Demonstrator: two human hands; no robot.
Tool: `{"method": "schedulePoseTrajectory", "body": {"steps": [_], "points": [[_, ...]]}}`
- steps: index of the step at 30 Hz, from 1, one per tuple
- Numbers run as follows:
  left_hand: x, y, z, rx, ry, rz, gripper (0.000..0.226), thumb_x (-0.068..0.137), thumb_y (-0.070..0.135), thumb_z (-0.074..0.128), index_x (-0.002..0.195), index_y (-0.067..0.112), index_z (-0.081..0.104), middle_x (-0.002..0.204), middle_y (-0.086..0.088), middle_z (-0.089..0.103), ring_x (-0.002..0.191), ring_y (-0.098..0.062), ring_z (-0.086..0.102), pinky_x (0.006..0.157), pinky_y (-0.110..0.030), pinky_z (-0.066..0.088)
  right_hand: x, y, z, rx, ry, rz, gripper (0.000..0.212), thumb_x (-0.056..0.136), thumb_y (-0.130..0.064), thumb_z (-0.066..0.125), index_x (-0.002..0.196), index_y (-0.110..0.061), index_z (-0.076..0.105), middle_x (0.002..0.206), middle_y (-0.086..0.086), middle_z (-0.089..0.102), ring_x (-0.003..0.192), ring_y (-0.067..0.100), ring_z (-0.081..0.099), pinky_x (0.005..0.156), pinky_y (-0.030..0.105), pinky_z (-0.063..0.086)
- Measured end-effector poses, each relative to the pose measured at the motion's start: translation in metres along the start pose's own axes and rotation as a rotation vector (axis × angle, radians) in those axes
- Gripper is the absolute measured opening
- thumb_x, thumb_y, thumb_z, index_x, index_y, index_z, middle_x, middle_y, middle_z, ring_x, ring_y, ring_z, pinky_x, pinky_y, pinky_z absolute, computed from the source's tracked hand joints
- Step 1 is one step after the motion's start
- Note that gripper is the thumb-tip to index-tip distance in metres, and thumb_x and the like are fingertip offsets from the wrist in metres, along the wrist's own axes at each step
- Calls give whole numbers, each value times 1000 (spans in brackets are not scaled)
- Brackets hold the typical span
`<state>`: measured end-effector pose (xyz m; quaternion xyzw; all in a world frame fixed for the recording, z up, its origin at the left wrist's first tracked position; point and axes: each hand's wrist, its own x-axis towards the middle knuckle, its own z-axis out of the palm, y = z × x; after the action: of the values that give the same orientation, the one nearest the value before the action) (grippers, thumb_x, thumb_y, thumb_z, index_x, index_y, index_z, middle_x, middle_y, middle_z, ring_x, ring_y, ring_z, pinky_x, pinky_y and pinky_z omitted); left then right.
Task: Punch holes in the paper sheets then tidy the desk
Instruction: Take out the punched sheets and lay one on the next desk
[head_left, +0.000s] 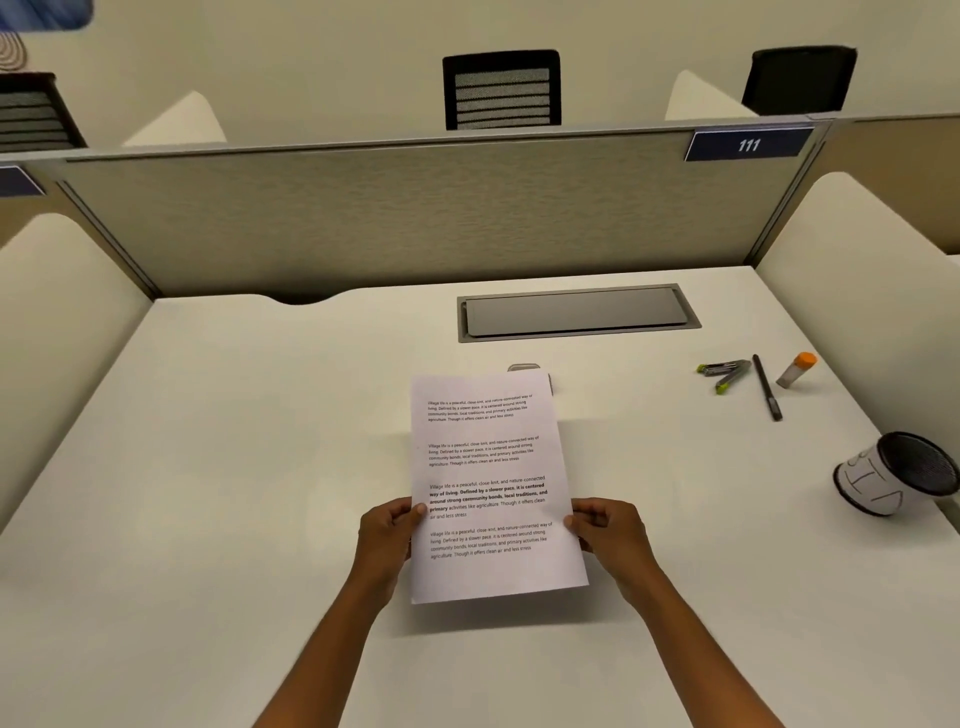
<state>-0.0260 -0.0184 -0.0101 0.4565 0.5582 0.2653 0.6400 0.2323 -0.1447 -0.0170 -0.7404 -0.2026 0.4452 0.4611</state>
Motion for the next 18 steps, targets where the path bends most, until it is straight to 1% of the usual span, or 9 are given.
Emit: {"method": "schedulePoseTrajectory", "body": {"steps": [1, 3, 6, 9, 13, 16, 18], "points": [[-1, -1, 0, 7, 10, 0, 17, 96, 14, 58, 93, 5, 71, 97, -11, 75, 87, -32, 69, 78, -46, 55, 1, 1, 0, 3, -6, 0, 24, 85, -6, 69, 109, -9, 71, 95, 1, 75, 87, 18, 72, 79, 36, 60], [-2, -4, 1, 16, 28, 2, 18, 97, 12, 56, 94, 2, 70, 97, -12, 75, 89, -33, 69, 85, -53, 54, 2, 5, 0, 5, -14, 0, 25, 85, -6, 70, 109, -10, 71, 95, 0, 76, 86, 17, 72, 78, 35, 60], [-3, -7, 1, 38, 60, 7, 19, 97, 11, 55, 94, -2, 70, 96, -13, 75, 88, -32, 67, 88, -58, 52, 4, 10, 1, 19, -13, 2, 25, 84, -7, 72, 109, -11, 71, 94, -1, 76, 84, 15, 72, 75, 32, 60], [-2, -7, 2, 47, 104, 7, 17, 95, 10, 59, 90, 3, 73, 91, -9, 76, 88, -32, 69, 87, -56, 53, 7, 12, 2, 53, -14, -1, 24, 82, -6, 73, 106, -11, 72, 89, -1, 76, 80, 14, 73, 68, 27, 59], [2, -3, 2, -5, 189, -2, 13, 90, 8, 65, 83, 11, 75, 86, -5, 77, 83, -29, 71, 85, -51, 56, 15, 8, 5, 62, -19, -22, 27, 81, -8, 75, 108, -13, 71, 90, 1, 76, 81, 15, 73, 72, 30, 61], [3, -2, -1, -61, 247, 8, 8, 87, 6, 68, 90, 9, 75, 92, -9, 76, 90, -33, 70, 86, -50, 57, 19, 4, 10, 45, -27, -69, 34, 82, -11, 74, 113, -25, 68, 85, -2, 76, 81, 13, 73, 78, 35, 60], [3, -3, -3, -83, 281, 24, 13, 87, 6, 69, 98, 6, 74, 96, -10, 75, 92, -32, 70, 86, -49, 57, 21, 1, 15, 37, -38, -93, 37, 83, -12, 73, 116, -29, 67, 82, -5, 76, 82, 13, 72, 81, 35, 59]]}}
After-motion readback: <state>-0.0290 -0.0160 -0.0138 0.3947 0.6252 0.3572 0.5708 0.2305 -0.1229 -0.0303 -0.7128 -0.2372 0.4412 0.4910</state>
